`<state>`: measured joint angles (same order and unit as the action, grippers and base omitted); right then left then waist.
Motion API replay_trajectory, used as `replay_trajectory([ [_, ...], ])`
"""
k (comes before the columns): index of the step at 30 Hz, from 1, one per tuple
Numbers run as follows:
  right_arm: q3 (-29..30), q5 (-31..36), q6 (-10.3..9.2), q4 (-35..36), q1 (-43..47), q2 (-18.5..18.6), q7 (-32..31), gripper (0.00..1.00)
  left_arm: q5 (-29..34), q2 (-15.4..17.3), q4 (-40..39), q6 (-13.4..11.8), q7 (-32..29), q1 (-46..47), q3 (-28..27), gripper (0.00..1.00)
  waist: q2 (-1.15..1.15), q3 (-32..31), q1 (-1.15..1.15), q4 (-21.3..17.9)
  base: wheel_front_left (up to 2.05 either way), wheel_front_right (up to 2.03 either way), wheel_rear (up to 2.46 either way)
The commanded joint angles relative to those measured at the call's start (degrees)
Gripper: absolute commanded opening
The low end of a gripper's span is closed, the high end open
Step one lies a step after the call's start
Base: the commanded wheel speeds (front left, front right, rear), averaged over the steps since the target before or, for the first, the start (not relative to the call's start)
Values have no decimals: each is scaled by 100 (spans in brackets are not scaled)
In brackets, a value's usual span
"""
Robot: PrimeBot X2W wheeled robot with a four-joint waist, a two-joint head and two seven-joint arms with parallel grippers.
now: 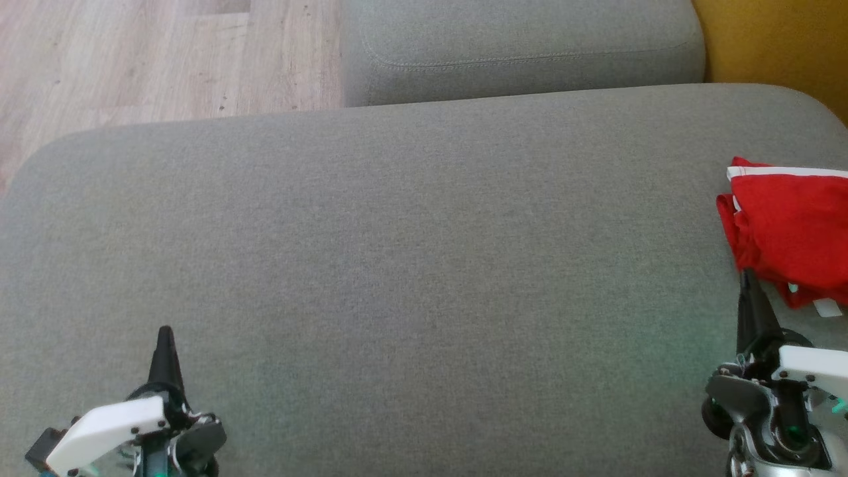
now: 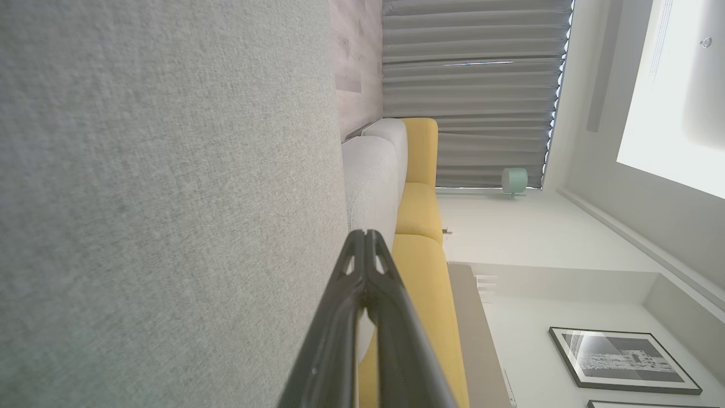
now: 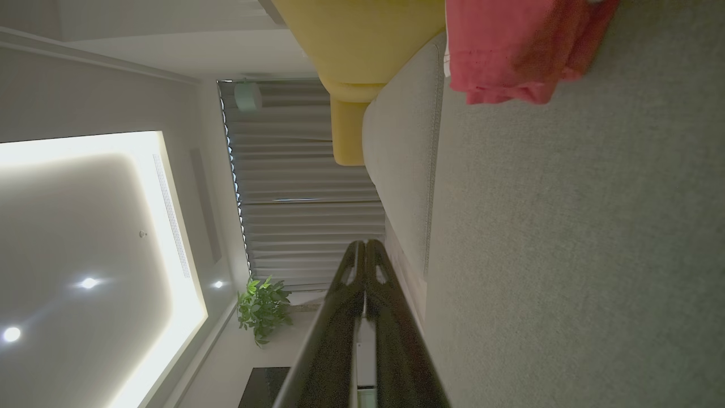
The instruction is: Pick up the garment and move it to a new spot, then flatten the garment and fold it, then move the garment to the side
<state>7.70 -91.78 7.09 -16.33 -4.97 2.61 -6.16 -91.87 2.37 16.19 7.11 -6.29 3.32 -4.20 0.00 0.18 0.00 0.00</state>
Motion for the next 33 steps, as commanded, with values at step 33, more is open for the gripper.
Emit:
replay_trajectory([
  [33, -118, -40, 40, 231, -122, 27, -32, 0, -31, 51, -214, 37, -18, 287, -230, 0, 0, 0, 0, 0, 0, 0, 0],
])
